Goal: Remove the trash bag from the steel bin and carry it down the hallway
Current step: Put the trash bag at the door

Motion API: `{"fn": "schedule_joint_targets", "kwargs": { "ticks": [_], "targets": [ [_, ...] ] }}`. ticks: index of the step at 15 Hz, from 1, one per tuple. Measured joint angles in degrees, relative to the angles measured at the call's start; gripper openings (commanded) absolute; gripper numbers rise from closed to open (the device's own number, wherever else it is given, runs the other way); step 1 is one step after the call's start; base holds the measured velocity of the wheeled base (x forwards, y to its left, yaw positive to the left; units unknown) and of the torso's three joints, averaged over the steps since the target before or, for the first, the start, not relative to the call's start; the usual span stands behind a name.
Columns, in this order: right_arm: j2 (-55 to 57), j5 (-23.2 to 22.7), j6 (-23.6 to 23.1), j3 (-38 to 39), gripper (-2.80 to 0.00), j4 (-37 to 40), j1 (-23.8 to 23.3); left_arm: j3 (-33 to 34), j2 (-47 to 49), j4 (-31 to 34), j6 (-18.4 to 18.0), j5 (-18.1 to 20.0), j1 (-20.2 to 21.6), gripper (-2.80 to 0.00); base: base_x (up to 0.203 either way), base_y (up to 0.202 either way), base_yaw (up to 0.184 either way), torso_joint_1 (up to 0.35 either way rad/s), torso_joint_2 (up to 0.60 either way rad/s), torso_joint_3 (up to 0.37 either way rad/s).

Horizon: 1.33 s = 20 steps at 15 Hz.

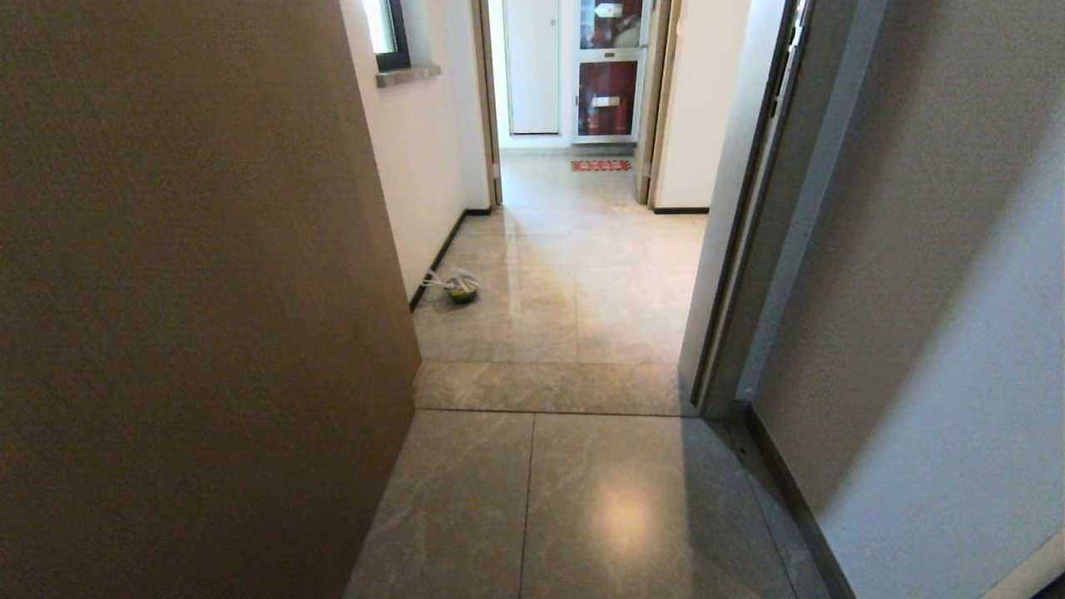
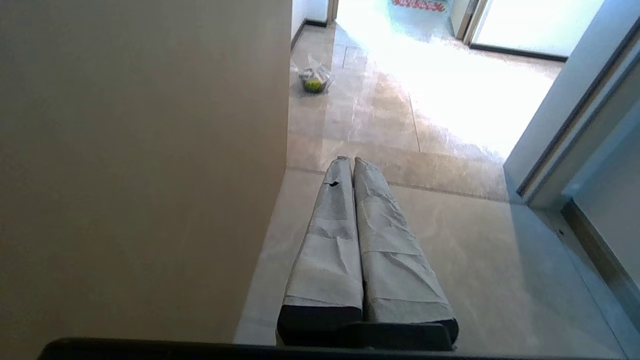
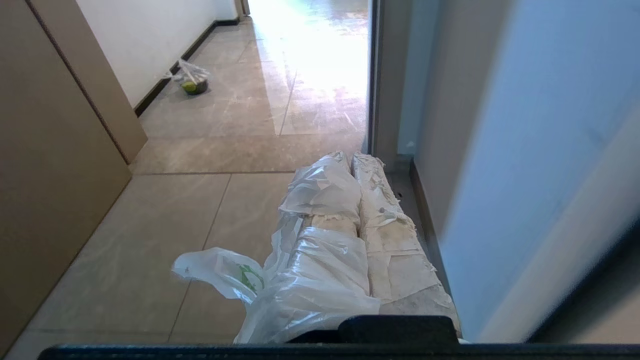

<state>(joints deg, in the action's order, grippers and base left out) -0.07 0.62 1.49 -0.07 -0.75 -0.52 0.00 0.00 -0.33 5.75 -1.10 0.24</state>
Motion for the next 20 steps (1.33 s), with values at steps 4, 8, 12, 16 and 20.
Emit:
{"fn": "schedule_joint_targets", "kwargs": {
  "ticks": [4, 8, 12, 16, 20],
  "targets": [
    [0.0, 0.0, 0.0, 0.0, -2.80, 0.0, 0.0, 0.0, 0.0, 0.0, 0.0, 0.0, 0.0, -2.80, 0.191, 0.000, 0.000, 0.002, 0.00, 0.002],
    [0.0, 0.0, 0.0, 0.0, -2.80, 0.0, 0.0, 0.0, 0.0, 0.0, 0.0, 0.0, 0.0, -2.80, 0.195, 0.000, 0.001, 0.003, 0.00, 0.002],
    [0.0, 0.0, 0.0, 0.0, -2.80, 0.0, 0.0, 0.0, 0.0, 0.0, 0.0, 0.0, 0.0, -2.80, 0.191, 0.000, 0.001, 0.002, 0.00, 0.004],
    [0.0, 0.0, 0.0, 0.0, -2.80, 0.0, 0.0, 0.0, 0.0, 0.0, 0.0, 0.0, 0.0, -2.80, 0.192, 0.000, 0.000, 0.001, 0.00, 0.001],
    [0.0, 0.0, 0.0, 0.0, -2.80, 0.0, 0.0, 0.0, 0.0, 0.0, 0.0, 0.0, 0.0, -2.80, 0.191, 0.000, -0.002, 0.003, 0.00, 0.001]
  ]
}}
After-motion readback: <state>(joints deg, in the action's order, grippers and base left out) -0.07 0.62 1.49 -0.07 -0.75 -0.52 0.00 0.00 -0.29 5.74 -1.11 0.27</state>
